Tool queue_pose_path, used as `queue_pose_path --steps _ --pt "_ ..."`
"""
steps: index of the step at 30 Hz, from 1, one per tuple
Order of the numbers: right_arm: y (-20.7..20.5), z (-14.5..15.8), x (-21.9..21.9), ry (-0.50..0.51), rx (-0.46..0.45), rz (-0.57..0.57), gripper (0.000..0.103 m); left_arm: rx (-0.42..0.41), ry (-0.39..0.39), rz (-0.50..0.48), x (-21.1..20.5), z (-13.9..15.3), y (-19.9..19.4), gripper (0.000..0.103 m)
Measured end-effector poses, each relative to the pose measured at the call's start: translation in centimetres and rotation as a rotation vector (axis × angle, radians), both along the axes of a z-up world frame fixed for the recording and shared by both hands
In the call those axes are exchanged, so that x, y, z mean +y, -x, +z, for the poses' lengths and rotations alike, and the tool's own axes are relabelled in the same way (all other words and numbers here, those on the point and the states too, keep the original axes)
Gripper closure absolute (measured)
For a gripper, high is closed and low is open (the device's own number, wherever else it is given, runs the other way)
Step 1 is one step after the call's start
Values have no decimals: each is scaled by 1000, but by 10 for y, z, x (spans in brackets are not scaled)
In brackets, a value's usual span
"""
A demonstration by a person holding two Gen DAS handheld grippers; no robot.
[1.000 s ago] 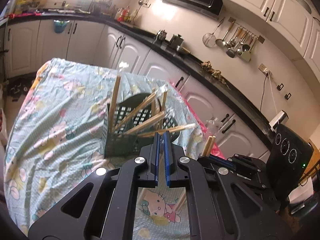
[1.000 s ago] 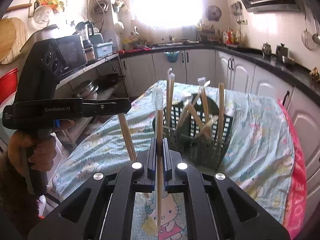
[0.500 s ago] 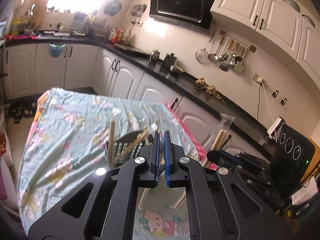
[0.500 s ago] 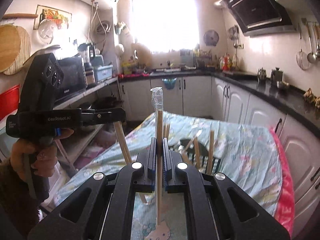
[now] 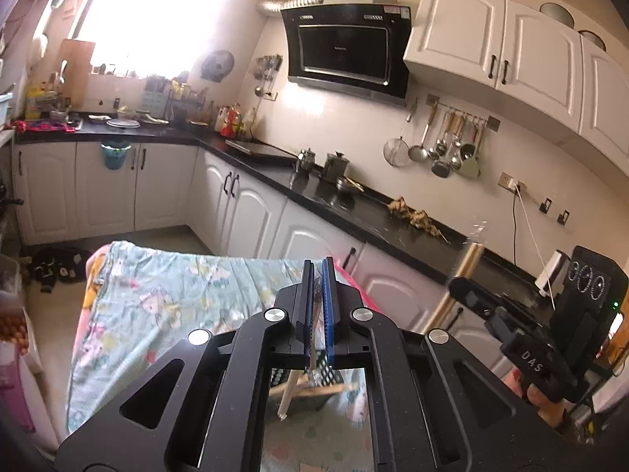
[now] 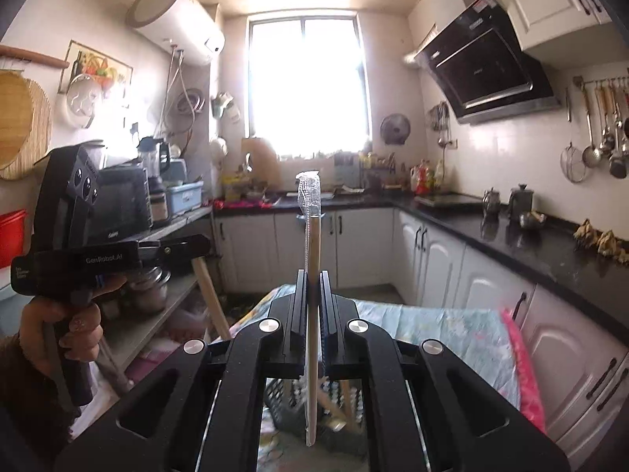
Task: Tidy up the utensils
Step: 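Lift the held chopsticks with both tools and lower them into the green caddy, then open both tools to release the chopsticks into the caddy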
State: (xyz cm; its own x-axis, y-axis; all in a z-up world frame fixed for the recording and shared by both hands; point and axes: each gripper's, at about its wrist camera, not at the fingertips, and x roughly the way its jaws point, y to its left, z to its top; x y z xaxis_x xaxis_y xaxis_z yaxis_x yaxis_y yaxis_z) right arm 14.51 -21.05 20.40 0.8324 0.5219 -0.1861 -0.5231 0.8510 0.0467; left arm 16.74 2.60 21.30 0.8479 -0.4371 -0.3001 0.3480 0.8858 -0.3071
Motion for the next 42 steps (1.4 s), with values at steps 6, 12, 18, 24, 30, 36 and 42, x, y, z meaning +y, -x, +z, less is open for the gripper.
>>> queue_pose_path --steps 6,12,18,24,30,36,42 --pt "-16 11 -7 -21 -33 -24 97 -24 10 37 3 10 -15 101" --pt "-33 7 -9 -42 -33 -51 97 -25 16 62 3 3 -33 101" --pt "-48 -7 -4 -31 -38 -69 97 -4 14 72 2 -19 -47 101" --pt "-62 -29 -1 -23 -37 -70 97 18 -20 77 -6 -43 -55 101" --pt "-77 -60 6 -2 -5 -82 97 38 -39 61 -16 -63 -58 101" --pt "-85 -88 13 28 14 -93 97 52 -63 44 -26 -84 -58 101" --pt "-94 -109 16 42 56 -106 97 80 -66 34 -31 -105 -61 101"
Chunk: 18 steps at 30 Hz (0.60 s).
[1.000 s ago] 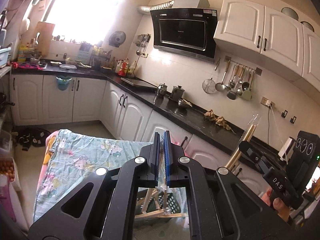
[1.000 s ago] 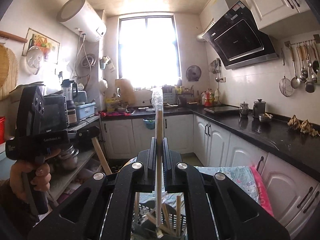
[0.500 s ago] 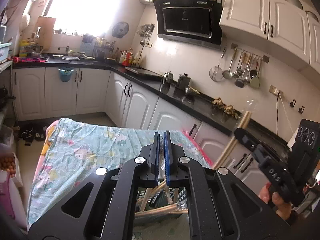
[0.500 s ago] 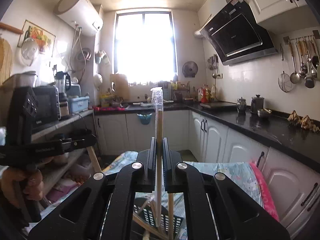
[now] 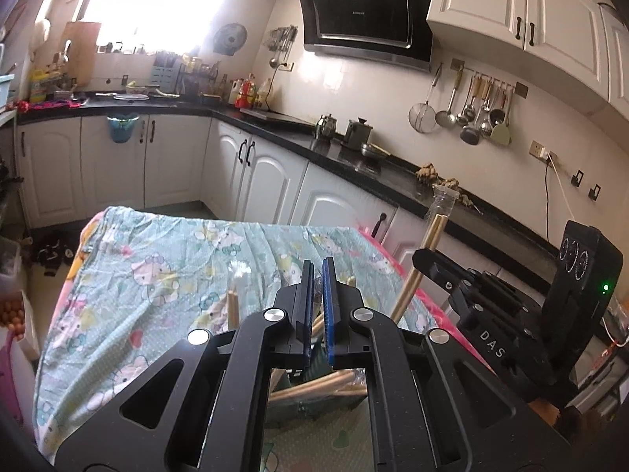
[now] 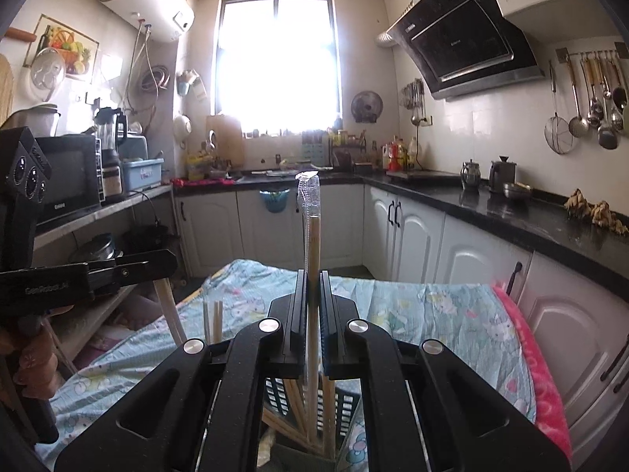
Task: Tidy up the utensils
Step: 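Open both tools to release the chopsticks into the caddy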
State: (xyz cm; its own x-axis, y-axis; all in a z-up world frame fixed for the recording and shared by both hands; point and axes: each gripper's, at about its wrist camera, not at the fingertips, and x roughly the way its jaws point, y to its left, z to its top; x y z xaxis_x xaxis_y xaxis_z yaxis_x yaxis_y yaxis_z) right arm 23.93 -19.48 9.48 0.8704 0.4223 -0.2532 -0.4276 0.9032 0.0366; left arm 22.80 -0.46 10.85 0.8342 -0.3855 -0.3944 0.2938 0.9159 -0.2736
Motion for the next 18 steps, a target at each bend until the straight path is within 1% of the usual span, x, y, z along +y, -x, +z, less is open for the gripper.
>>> queue_pose_path --steps 8,9,10,11,12,13,14,15,16,17,18 --pt "-6 -17 -1 6 76 -6 97 38 -7 -14 -3 -13 -4 99" --pt "-6 -17 -1 10 84 -9 96 40 -8 -14 -3 -13 -4 95" --pt "-5 -18 -1 14 92 -15 89 44 -10 -15 -3 -14 -4 88" --pt "-5 -18 -2 12 94 -20 83 47 -11 -15 -4 -14 -3 84" --pt "-4 -18 -3 7 95 -24 71 47 -11 -14 -3 -13 -2 79" --pt "-2 -17 -5 -5 94 -27 68 46 -12 -12 -3 -13 -1 75" --pt "0 -15 -6 -11 96 -27 67 46 -14 -10 -2 -12 -1 73" --pt "0 -14 -8 -12 98 -28 66 45 -11 -9 -1 -10 1 66" --pt "2 -12 -9 -13 100 -32 60 43 -8 -7 1 -8 2 60" --pt "5 -10 -10 -16 99 -38 57 39 -7 -3 2 -7 4 57" --pt "7 -8 -11 -21 98 -38 55 35 -8 2 4 -5 6 51"
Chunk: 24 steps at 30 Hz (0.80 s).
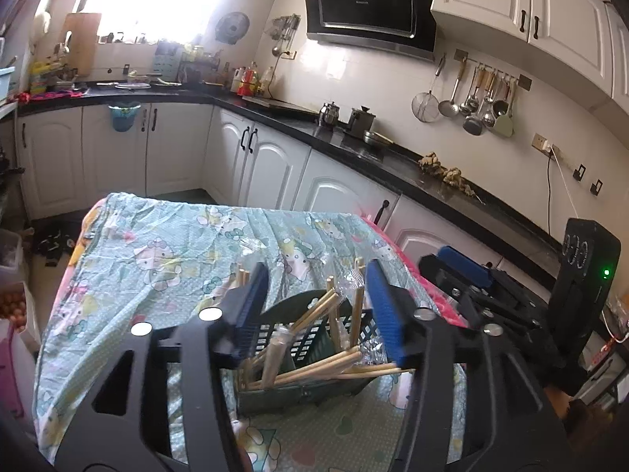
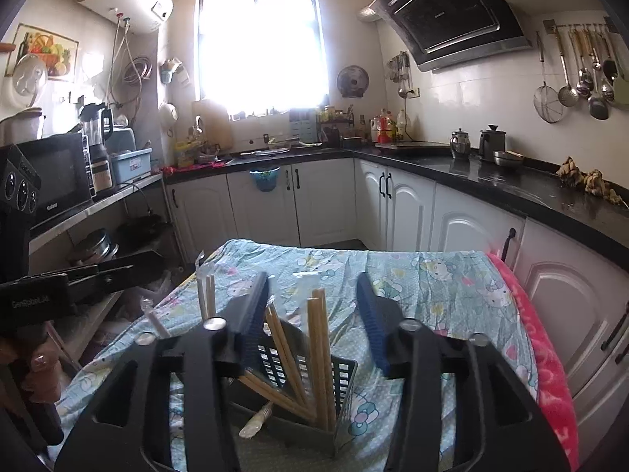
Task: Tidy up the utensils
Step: 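Raise both open tools out of the caddy and back from it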
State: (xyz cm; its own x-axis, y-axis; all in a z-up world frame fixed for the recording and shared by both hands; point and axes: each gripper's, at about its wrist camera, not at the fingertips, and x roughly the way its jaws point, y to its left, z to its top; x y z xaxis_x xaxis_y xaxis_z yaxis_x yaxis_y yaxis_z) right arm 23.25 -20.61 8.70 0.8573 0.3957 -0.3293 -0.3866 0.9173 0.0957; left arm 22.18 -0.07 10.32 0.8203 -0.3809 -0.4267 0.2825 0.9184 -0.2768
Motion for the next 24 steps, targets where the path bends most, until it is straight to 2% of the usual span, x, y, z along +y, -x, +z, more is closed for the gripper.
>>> queue_pose_path --steps 1,4,6,7,8,12,24 --pt "4 3 -1 -7 -2 2 53 -2 -2 8 2 2 3 42" --pt "14 9 -4 -8 -10 -7 42 -6 6 22 9 8 10 31" --pt "22 13 -5 -15 -12 -7 38 -11 11 33 13 12 15 15" --pt "25 14 -6 -15 -10 -9 34 -13 12 41 16 14 19 11" --pt "30 15 -7 -15 -9 -14 29 -17 11 50 18 16 22 11" --pt "47 20 -9 -20 -11 -14 22 -34 11 80 28 19 38 11" --pt "100 21 -6 -1 -34 5 10 -24 20 135 45 13 79 11"
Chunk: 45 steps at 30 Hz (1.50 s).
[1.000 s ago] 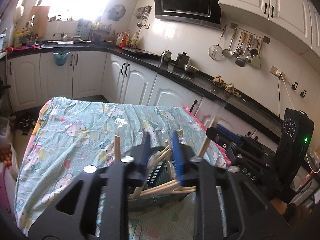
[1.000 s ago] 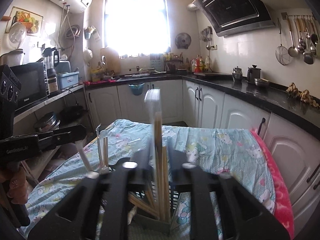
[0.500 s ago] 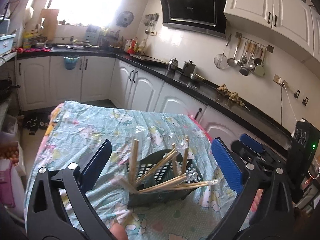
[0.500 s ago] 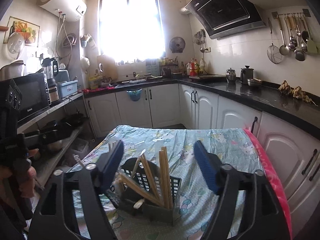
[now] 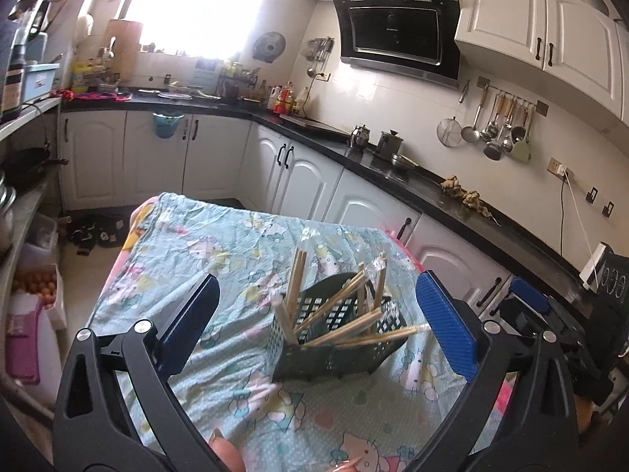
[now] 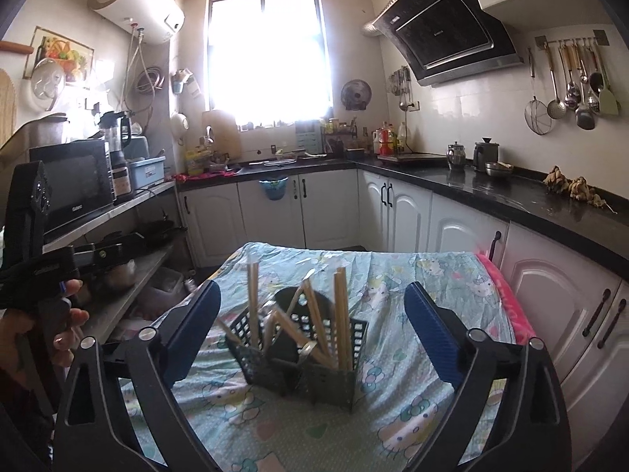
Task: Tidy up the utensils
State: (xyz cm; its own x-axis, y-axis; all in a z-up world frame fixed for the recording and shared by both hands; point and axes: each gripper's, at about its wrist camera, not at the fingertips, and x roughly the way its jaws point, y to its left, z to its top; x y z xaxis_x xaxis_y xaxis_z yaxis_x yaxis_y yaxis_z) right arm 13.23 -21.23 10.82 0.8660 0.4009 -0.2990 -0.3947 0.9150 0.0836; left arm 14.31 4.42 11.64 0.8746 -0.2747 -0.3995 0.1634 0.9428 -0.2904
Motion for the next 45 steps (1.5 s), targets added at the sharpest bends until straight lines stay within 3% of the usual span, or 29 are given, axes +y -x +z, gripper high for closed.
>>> queue_pose_path --steps 16,25,35,40,45 --pt "50 -46 17 85 46 -27 7 101 -51 6 -7 -51 36 11" --pt "52 -90 18 120 138 -43 7 161 -69 22 -9 -82 47 11" --pt "53 -116 18 157 187 -40 7 208 -108 47 -11 -107 56 11" --pt "56 -123 17 169 165 -49 7 170 -166 78 -20 -113 65 11" --pt "67 -125 12 154 61 -82 7 114 -196 100 -29 -119 76 11"
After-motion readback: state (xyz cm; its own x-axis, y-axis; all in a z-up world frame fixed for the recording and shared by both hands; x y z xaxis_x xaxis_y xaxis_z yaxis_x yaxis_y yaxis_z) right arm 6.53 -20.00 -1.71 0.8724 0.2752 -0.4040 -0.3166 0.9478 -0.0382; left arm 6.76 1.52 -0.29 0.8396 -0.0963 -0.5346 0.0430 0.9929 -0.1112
